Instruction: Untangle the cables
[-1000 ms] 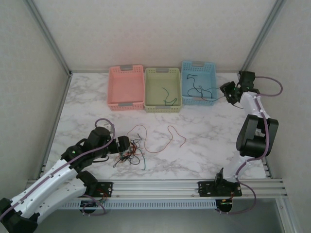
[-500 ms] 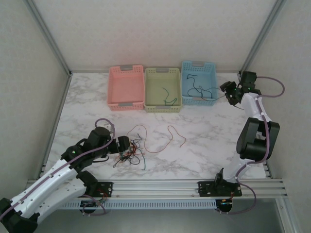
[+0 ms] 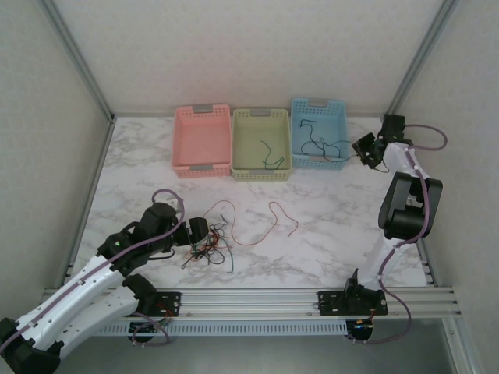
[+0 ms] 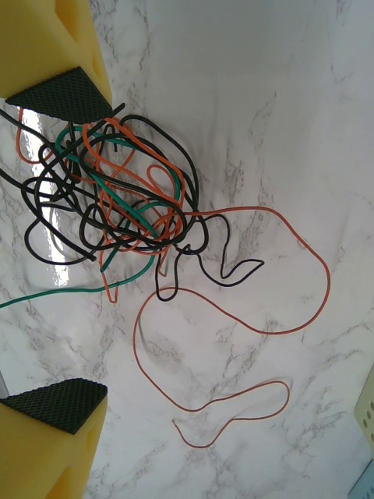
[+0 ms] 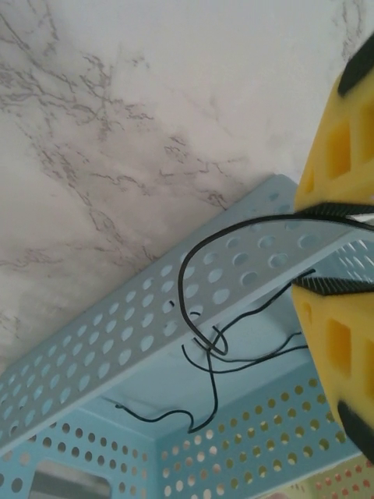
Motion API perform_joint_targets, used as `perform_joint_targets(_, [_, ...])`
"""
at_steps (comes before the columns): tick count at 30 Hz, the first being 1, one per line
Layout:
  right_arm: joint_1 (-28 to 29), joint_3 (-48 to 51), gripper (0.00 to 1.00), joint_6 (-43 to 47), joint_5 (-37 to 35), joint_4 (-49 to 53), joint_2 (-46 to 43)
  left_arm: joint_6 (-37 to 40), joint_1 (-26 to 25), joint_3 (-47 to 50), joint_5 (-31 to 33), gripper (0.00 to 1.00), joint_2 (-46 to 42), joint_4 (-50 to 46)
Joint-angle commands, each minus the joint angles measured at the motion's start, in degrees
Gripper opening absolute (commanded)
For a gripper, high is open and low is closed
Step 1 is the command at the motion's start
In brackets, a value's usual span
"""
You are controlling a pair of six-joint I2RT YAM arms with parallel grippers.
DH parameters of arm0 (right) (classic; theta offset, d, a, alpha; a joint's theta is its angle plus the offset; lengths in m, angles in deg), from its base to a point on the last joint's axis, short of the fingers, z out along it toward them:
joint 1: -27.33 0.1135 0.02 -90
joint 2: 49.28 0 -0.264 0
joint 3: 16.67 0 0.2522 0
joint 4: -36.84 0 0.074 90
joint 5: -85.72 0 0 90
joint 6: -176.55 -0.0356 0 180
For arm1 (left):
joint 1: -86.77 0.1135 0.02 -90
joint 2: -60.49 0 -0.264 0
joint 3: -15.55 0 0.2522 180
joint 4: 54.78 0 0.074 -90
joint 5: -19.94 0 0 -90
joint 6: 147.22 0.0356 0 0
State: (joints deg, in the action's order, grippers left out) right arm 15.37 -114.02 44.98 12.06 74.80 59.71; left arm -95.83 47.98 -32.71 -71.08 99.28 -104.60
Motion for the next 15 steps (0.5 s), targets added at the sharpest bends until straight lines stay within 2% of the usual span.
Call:
perform_joint_targets(1, [-0.3, -2.3, 0.18, -0.1, 2.2, 0.3, 1.1, 1.0, 0.5, -1.9, 0.8, 0.88, 0.2, -1.0])
perform_joint_targets(5, [0.6, -2.6, 0.0, -0.4, 3.7, -0.3, -1.5, 1.1, 0.5, -2.0, 0.8, 0.88, 0.5, -0.8])
perform_joint_targets(10, [4.2, -5.6, 0.0, -1.8, 6.1, -3.5, -4.1, 1.1, 0.6, -2.1, 0.8, 0.88, 0.6, -0.8])
perform_joint_targets(15, [9.7, -19.9, 0.0, 2.8, 2.8, 3.5, 1.6, 1.0, 0.5, -2.3, 1.0, 0.88, 0.2, -1.5])
